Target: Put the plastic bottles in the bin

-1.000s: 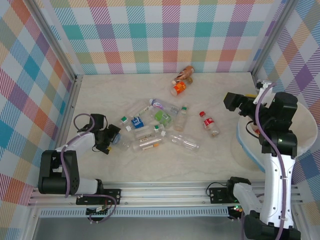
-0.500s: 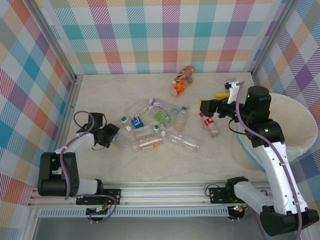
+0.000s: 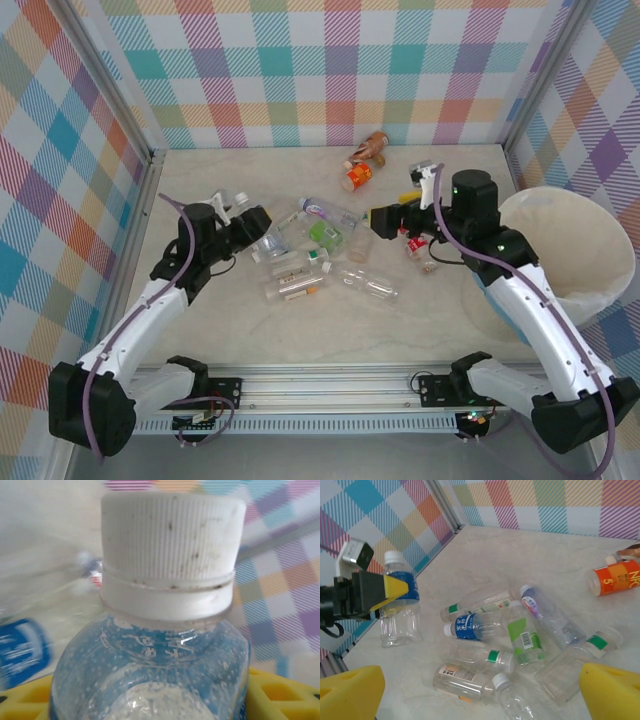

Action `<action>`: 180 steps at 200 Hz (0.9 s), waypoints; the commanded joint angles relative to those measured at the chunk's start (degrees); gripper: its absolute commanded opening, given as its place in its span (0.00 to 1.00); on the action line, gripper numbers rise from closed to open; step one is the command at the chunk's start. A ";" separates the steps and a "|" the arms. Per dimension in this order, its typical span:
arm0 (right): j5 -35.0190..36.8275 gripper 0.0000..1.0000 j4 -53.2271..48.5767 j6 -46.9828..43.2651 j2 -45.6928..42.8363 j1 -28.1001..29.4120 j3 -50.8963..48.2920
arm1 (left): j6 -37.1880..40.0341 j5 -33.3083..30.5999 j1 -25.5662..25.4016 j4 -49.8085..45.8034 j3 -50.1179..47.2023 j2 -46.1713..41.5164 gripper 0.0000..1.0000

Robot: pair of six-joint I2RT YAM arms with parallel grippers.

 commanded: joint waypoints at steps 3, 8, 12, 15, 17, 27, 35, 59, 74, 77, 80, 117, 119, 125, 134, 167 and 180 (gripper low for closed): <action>-1.61 1.00 3.44 -0.27 2.26 3.90 -0.70 | 4.45 6.16 -3.78 9.29 4.94 3.84 0.45; -1.81 1.00 3.74 -0.45 2.99 4.88 -0.62 | 4.73 6.80 -4.32 9.95 5.92 4.81 0.45; -2.05 1.00 4.12 -0.58 3.52 5.74 -0.68 | 4.95 7.23 -4.72 10.40 6.75 5.54 0.45; -2.26 1.00 4.57 -0.56 3.93 6.27 -0.69 | 5.06 7.58 -4.95 10.72 7.33 6.03 0.45; -2.56 1.00 4.85 -0.55 4.37 6.65 -0.80 | 5.06 7.84 -5.08 10.97 7.68 6.53 0.45; -4.27 1.00 6.23 -0.72 5.53 8.25 -0.78 | 4.99 9.42 -5.72 12.51 9.49 8.47 0.45; -5.53 1.00 7.49 -0.73 6.42 9.47 -0.86 | 4.97 10.76 -6.16 13.82 10.70 9.89 0.45; -6.49 1.00 11.27 0.53 8.71 12.09 -0.60 | 4.07 13.55 -7.96 17.93 13.76 13.01 0.45; -8.02 1.00 14.89 3.10 10.34 12.71 -0.92 | 3.67 14.82 -9.10 19.46 15.32 14.50 0.45; -7.77 1.00 14.98 3.32 10.66 12.80 -0.68 | 3.51 15.02 -9.29 19.64 15.59 14.70 0.45; -6.91 1.00 15.00 3.60 11.08 13.09 -0.42 | 3.39 15.13 -9.47 19.90 15.79 14.89 0.45; 7.62 1.00 17.12 8.56 13.40 14.36 0.65 | 1.59 15.34 -10.83 22.16 16.53 15.25 0.45; 7.80 1.00 17.35 8.67 13.55 14.36 0.64 | 1.53 15.34 -10.84 22.20 16.49 15.19 0.45; 7.97 1.00 17.74 8.76 13.98 14.32 0.67 | 1.51 15.32 -10.99 22.36 16.39 15.12 0.45; 7.03 1.00 17.87 8.76 14.78 14.36 1.16 | 1.39 15.05 -11.10 22.28 16.38 15.02 0.45; -1.79 0.94 22.22 10.67 16.25 14.38 1.76 | 1.43 15.64 -11.52 21.66 16.23 15.59 0.45; -2.23 0.82 23.92 11.24 16.27 14.36 1.34 | 1.40 15.40 -11.54 21.50 16.04 15.59 0.46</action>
